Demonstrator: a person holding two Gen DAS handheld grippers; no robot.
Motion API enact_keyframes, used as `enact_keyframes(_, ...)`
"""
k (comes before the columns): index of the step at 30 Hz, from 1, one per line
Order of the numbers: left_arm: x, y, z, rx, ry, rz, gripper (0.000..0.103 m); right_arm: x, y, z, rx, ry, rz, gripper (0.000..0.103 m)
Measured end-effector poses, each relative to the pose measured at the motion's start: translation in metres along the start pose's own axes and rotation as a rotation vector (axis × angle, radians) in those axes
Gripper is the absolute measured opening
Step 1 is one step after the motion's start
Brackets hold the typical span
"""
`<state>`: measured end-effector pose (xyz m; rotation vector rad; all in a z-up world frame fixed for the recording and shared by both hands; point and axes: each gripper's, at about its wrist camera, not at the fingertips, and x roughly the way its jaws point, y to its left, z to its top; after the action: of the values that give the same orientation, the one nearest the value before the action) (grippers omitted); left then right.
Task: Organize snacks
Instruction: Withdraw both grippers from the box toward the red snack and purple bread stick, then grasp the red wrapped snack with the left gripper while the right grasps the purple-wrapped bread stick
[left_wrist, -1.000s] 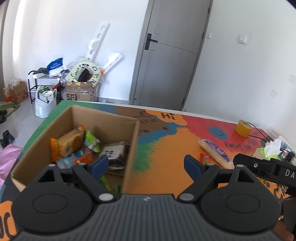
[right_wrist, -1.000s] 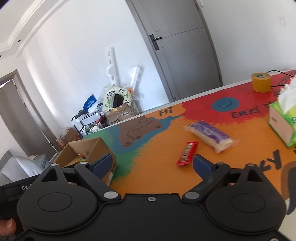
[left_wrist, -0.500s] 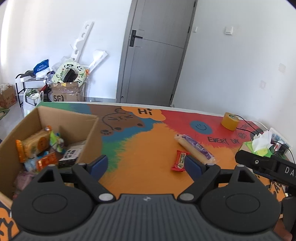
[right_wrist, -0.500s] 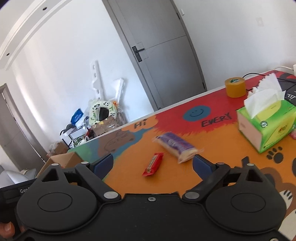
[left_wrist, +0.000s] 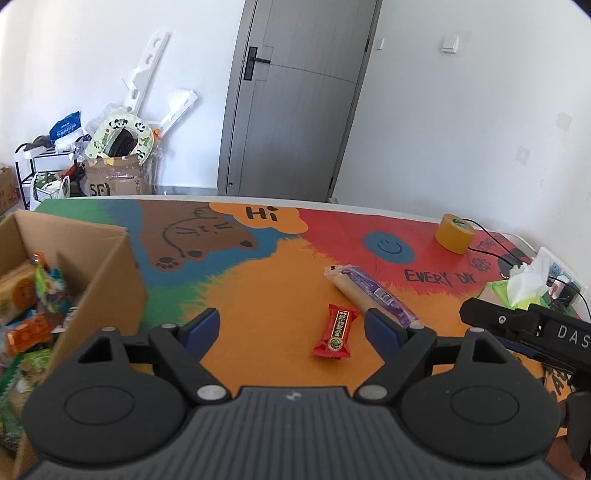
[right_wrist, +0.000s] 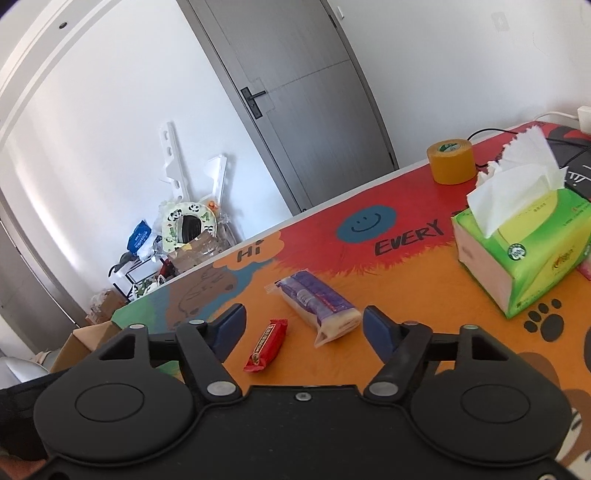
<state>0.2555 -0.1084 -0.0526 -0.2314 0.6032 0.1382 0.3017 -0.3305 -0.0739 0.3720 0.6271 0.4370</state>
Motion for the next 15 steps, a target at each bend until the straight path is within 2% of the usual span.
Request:
enact_keyframes(3,0.015,-0.007,0.000,0.015,0.013,0.001,0.082,0.012,-0.001,0.003,-0.007,0.019,0.002,0.064)
enact_keyframes(6,0.030,-0.013,-0.001,0.014,0.041,-0.005,0.075,0.024,-0.001,0.005,-0.021,0.041,-0.002,0.061)
enact_keyframes(15,0.071,-0.028,-0.009,0.027,0.108,-0.003,0.058,0.057,-0.010,0.014,-0.041,0.094,-0.020,0.061)
